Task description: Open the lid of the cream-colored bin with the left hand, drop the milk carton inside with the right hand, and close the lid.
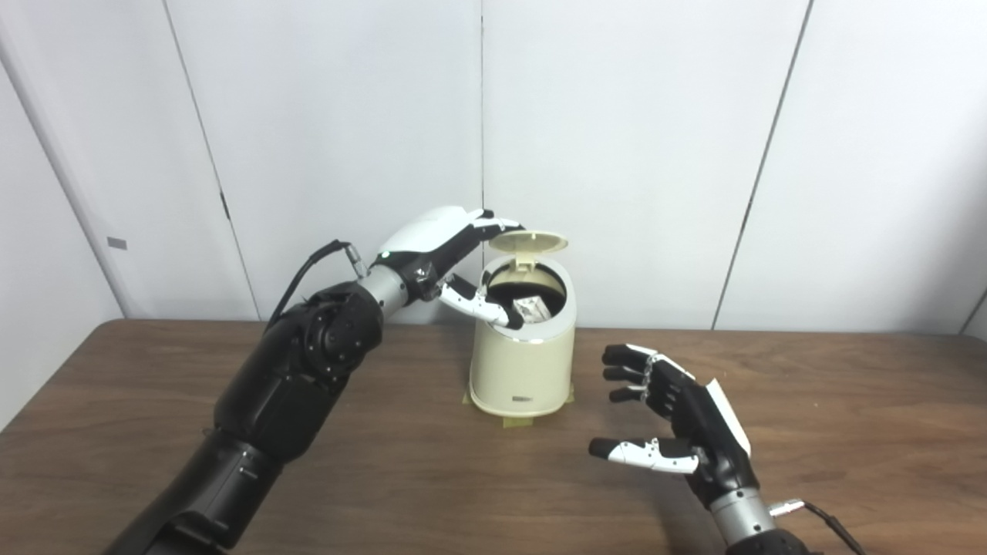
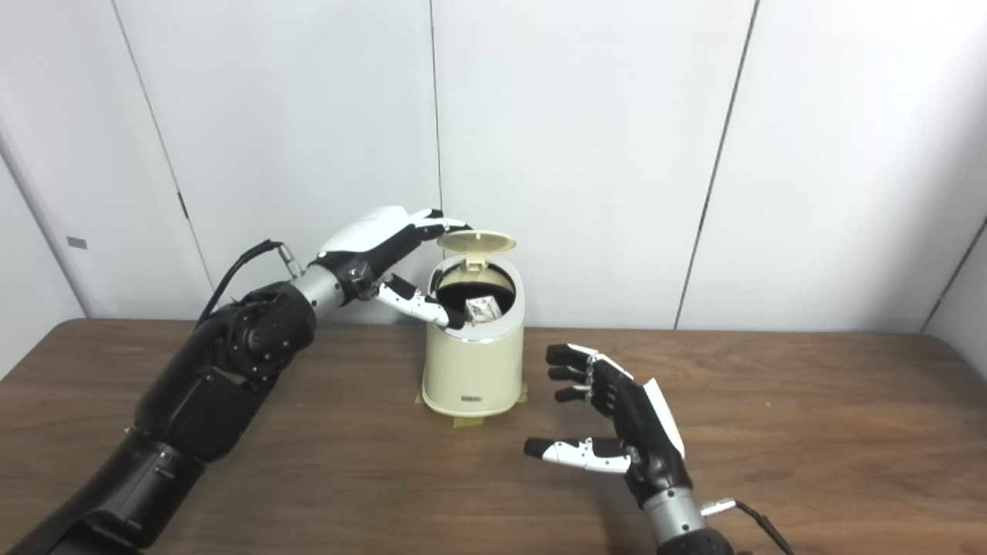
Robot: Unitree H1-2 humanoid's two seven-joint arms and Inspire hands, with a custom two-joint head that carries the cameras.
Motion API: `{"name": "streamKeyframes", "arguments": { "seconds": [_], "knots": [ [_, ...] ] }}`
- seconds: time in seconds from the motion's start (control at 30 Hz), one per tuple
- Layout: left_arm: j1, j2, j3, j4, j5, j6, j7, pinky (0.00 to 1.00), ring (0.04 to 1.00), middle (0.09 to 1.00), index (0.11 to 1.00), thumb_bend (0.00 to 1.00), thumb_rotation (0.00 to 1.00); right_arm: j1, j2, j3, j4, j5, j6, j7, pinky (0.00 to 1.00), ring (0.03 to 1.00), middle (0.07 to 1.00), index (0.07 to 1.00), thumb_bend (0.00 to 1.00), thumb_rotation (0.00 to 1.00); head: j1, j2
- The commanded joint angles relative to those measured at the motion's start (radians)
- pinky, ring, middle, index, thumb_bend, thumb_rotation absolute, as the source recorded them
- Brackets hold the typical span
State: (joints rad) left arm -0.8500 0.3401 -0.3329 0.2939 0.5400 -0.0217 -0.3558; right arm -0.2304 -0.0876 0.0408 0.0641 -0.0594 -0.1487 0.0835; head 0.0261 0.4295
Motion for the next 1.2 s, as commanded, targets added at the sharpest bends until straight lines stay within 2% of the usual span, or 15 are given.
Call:
{"name": "streamKeyframes", "arguments": {
  "seconds": [0.0,0.17,0.37,0.5,0.67,0.93,1.17],
  "knots": [
    [-0.06,0.02,0.007,-0.045,0.003,-0.043,0.013,1.0,1.0,0.899,0.868,0.9,0.35,-0.041,0.007,-0.003,-0.033,0.018,0.001,0.0,0.63,0.741,0.762,0.744,0.81,0.12,-0.001,0.002],
    [-0.057,0.031,-0.012,-0.075,0.046,-0.079,0.011,1.0,1.0,0.894,0.866,0.91,0.37,-0.039,0.018,-0.012,-0.05,0.042,0.029,-0.004,0.59,0.735,0.761,0.784,0.81,0.11,-0.004,0.007],
    [-0.042,0.033,-0.024,-0.105,0.079,-0.123,0.02,1.0,1.0,0.881,0.856,0.9,0.34,-0.041,0.016,-0.013,-0.052,0.041,0.037,-0.005,0.61,0.741,0.762,0.803,0.79,0.12,-0.008,0.011],
    [-0.032,0.032,-0.026,-0.117,0.096,-0.13,0.017,1.0,1.0,0.881,0.856,0.89,0.36,-0.041,0.021,-0.013,-0.059,0.031,0.052,-0.014,0.61,0.738,0.768,0.797,0.79,0.11,-0.011,0.016],
    [-0.023,0.044,-0.034,-0.133,0.132,-0.146,0.016,1.0,1.0,0.87,0.849,0.91,0.34,-0.042,0.025,-0.01,-0.071,0.018,0.071,-0.022,0.62,0.747,0.779,0.795,0.79,0.12,-0.023,0.023],
    [-0.008,0.079,-0.065,-0.153,0.243,-0.165,0.005,1.0,1.0,0.863,0.847,0.9,0.32,-0.041,0.041,-0.02,-0.089,0.028,0.106,-0.027,0.6,0.731,0.764,0.777,0.82,0.16,-0.028,0.029],
    [0.005,0.08,-0.058,-0.147,0.255,-0.15,-0.007,1.0,1.0,0.861,0.843,0.91,0.29,-0.043,0.042,-0.021,-0.092,0.025,0.108,-0.025,0.6,0.73,0.769,0.783,0.82,0.17,-0.028,0.034]
  ]
}}
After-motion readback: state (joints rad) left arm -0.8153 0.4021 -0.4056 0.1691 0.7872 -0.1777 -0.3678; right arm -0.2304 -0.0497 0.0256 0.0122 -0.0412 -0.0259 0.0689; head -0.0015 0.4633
